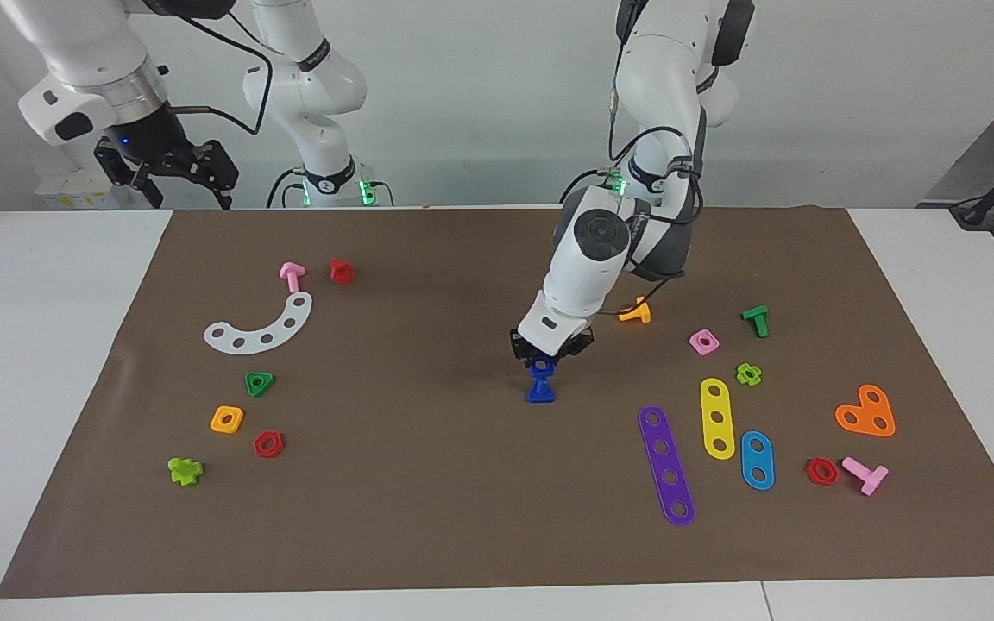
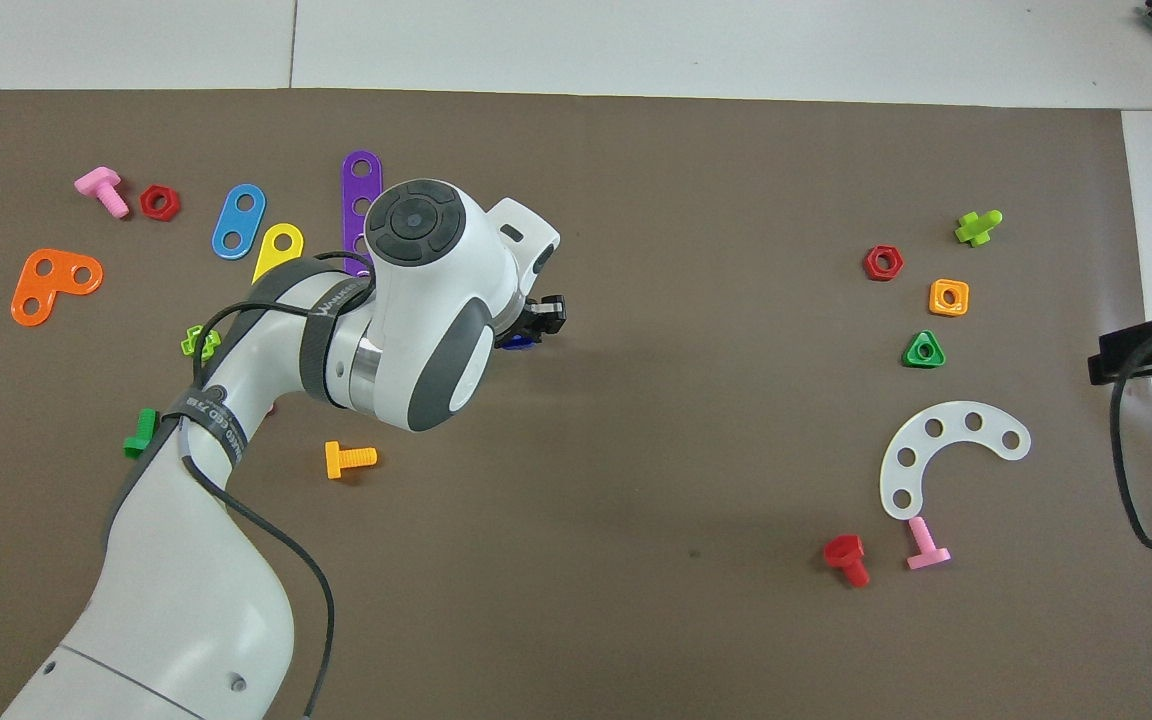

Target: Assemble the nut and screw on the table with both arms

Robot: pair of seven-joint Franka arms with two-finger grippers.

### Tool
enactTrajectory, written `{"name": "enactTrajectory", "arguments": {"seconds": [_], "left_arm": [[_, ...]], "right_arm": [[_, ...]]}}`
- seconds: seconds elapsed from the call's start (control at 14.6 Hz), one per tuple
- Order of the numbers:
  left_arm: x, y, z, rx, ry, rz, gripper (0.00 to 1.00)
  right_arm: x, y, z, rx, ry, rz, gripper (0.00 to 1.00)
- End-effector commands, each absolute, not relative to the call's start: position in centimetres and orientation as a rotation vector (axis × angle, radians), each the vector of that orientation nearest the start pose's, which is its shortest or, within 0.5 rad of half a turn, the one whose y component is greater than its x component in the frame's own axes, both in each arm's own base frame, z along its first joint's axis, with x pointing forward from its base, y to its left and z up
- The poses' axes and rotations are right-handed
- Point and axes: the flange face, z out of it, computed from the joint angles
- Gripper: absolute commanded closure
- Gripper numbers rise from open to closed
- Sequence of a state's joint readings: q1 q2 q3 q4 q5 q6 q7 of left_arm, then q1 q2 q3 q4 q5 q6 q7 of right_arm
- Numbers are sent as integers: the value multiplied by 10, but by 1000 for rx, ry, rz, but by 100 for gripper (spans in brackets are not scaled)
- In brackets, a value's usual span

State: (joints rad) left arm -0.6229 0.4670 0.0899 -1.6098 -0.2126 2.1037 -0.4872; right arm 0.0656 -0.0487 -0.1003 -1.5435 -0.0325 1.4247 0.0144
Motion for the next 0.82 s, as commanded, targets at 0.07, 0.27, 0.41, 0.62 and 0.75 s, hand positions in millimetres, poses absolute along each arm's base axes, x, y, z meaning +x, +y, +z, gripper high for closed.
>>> {"name": "enactTrajectory", "arguments": {"seconds": [0.07,0.27,0.41,0.62,0.75], "left_arm": [[595,-356,364,-3297,-135,27,81],[597,-358,362,-3302,-136,14,82],[598,-361,360,-3311,-136,-20,82],[598,-360,358,-3310,-137,-27,82],[598,-359,355,-3307,-140,-27,82]], "right_arm": [[520,-23,654,-3162,46,93,0],[520,-23,654,-3162,46,93,0],[520,-23,654,-3163,46,93,0],[520,-23,654,-3162,46,93,0],[520,-23,654,-3162,46,93,0]]}}
